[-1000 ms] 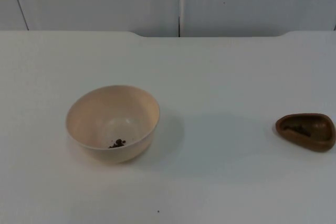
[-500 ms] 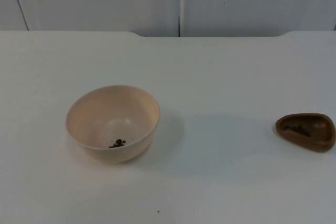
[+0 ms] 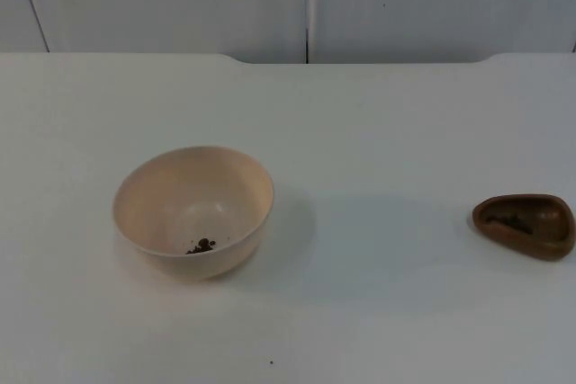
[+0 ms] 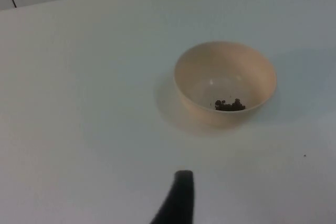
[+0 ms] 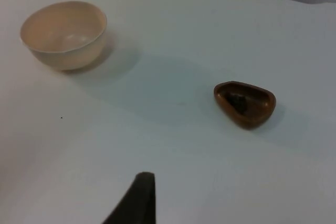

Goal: Pick up the bowl with the left hand and pour the coffee beans from the cup into the bowl with the right hand.

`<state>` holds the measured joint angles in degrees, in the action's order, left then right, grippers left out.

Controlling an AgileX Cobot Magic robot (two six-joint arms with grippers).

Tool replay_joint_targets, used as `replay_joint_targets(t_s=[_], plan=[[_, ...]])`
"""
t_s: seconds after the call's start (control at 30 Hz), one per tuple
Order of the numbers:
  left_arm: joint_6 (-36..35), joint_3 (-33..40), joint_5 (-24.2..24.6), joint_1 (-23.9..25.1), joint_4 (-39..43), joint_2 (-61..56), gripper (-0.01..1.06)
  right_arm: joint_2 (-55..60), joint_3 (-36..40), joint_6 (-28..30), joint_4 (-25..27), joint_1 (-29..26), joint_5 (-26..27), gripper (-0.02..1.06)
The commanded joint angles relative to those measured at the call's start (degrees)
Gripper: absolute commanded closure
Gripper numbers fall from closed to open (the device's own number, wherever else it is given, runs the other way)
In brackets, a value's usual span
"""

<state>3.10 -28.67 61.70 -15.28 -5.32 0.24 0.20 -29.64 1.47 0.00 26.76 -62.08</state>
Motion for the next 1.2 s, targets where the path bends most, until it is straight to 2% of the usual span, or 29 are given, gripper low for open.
replay_joint_targets(t_s=[0.0,0.07,1.03,1.17], plan=[[-0.45,0.32,-0.09,-0.12,0.08,-0.24,0.17,-0.20,0.05,0.53,0.31,-0.02,0.12,-0.01],[-0.45,0.32,-0.09,-0.12,0.08,-0.24,0.00,-0.20,0.05,0.53,0.31,-0.02,0.12,-0.01],[-0.45,0.32,-0.21,-0.12,0.08,-0.24,0.00,-0.20,0.05,0.53,0.42,-0.40,0.37,-0.01],[-0.45,0.32,-0.21,-0.12,0.08,-0.24,0.00,-0.20,0.05,0.53,0.42,-3.52,0.37,-0.01]])
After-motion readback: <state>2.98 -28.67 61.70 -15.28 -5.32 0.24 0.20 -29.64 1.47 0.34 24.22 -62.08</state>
